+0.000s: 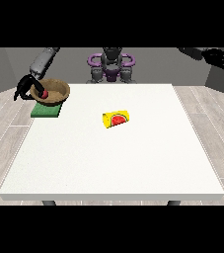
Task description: Pick the cup and pour the ball into the bowl, then pick the bowl and place it on the pad
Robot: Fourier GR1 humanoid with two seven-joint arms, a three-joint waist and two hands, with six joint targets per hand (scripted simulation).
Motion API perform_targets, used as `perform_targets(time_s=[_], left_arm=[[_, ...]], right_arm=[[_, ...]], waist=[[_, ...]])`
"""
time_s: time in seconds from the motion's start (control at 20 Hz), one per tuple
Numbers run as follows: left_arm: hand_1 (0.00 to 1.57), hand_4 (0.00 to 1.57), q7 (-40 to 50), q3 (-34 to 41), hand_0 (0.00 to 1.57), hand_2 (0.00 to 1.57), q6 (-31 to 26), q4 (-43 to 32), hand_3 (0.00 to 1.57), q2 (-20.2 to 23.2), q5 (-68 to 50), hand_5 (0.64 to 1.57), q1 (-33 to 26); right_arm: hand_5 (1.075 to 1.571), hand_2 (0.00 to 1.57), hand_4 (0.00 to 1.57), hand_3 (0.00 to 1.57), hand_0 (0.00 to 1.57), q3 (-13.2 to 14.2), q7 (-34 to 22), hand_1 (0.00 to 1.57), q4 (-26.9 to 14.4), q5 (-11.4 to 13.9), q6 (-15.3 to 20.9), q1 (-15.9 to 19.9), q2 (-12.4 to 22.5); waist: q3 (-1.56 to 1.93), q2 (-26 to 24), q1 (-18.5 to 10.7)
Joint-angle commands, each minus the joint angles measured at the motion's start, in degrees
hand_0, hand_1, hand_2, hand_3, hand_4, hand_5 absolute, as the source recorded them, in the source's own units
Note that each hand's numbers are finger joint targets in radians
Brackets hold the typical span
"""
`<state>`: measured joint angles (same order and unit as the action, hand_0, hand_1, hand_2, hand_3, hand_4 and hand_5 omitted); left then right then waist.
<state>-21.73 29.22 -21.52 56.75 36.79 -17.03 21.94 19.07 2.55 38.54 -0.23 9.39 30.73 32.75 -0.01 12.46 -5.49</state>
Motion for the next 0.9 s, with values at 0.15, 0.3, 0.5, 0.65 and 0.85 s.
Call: perform_targets(time_s=[0.15,0.3,0.5,0.65,0.85], left_arm=[[0.0,1.19,-2.03,1.78,0.0,0.0,-2.9,0.21,0.0,2.24,-1.96,1.558,-0.74],[0.0,1.17,0.27,0.3,0.0,0.0,-0.14,2.26,0.0,0.74,-1.29,1.548,0.05],[0.0,1.18,-2.38,0.95,0.0,0.0,-2.11,-0.7,0.0,2.36,-0.89,1.549,-0.76],[0.0,1.08,4.09,-4.05,0.0,0.0,2.15,7.18,0.0,-2.92,0.35,1.567,-0.73],[0.0,0.9,12.65,-10.62,0.0,0.0,5.35,12.65,0.0,-10.13,1.08,1.559,-0.97]], right_arm=[[1.553,1.41,0.0,1.3,1.22,4.28,3.1,1.22,-6.2,-0.93,1.35,0.6,4.96],[1.52,0.68,0.0,1.06,0.61,4.22,-0.61,0.61,-8.23,-1.79,-0.37,3.86,5.03],[1.412,0.36,0.0,0.44,0.0,3.08,-0.48,0.0,-7.73,-1.61,-1.87,4.2,4.14],[1.369,0.0,0.0,0.12,0.0,2.44,-1.02,0.0,-9.76,-0.75,-3.06,3.96,4.99],[1.356,0.0,0.0,0.0,0.0,1.29,-6.8,0.0,-10.41,0.0,-7.0,5.94,8.82]], waist=[[0.05,4.16,-1.33],[0.05,2.89,-1.4],[0.03,2.68,-1.16],[0.1,-2.37,-0.39],[0.1,-10.88,-1.46]])
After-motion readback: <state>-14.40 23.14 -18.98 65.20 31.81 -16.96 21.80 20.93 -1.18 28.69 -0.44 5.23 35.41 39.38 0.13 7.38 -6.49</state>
